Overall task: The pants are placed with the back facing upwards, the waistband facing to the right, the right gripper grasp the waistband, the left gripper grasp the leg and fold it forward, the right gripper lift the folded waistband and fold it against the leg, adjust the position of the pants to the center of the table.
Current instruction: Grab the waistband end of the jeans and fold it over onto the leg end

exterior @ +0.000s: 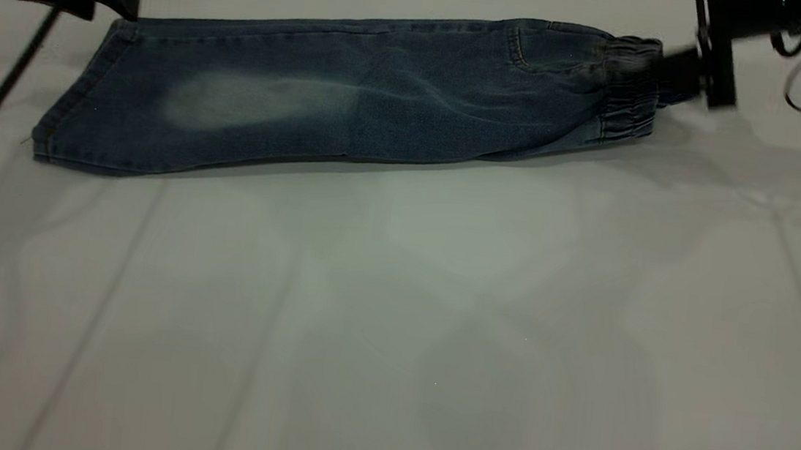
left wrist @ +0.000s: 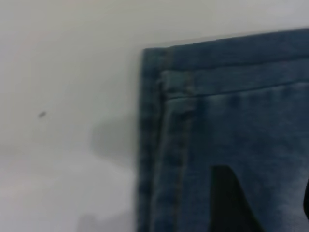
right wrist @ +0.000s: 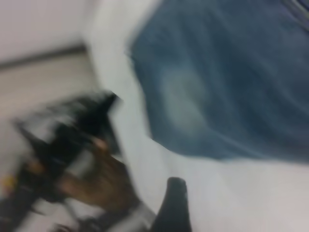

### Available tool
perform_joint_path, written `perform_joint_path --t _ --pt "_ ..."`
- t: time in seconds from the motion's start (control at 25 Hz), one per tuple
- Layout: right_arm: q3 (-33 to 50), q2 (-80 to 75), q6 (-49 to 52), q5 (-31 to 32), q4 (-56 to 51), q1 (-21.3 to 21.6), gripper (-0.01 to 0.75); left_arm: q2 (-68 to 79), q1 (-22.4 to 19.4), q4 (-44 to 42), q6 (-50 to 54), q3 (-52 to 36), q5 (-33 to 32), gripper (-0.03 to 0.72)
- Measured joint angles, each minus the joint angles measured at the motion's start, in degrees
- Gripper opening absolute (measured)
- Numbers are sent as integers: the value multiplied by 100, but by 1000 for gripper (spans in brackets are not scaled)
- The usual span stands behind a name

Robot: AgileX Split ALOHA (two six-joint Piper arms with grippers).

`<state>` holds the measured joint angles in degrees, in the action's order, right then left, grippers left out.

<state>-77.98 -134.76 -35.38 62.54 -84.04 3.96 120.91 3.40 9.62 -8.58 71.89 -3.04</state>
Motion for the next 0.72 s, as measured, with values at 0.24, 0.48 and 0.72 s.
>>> perform_joint_path --t 0.24,0.48,0.72 --pt "0 0 696 -954 1328 0 582 0 377 0 -319 0 47 340" --pt "0 -56 591 -1694 853 -48 587 0 587 0 -371 0 52 340" --pt "-11 -307 183 -1800 -40 -120 584 0 588 0 -371 4 57 340"
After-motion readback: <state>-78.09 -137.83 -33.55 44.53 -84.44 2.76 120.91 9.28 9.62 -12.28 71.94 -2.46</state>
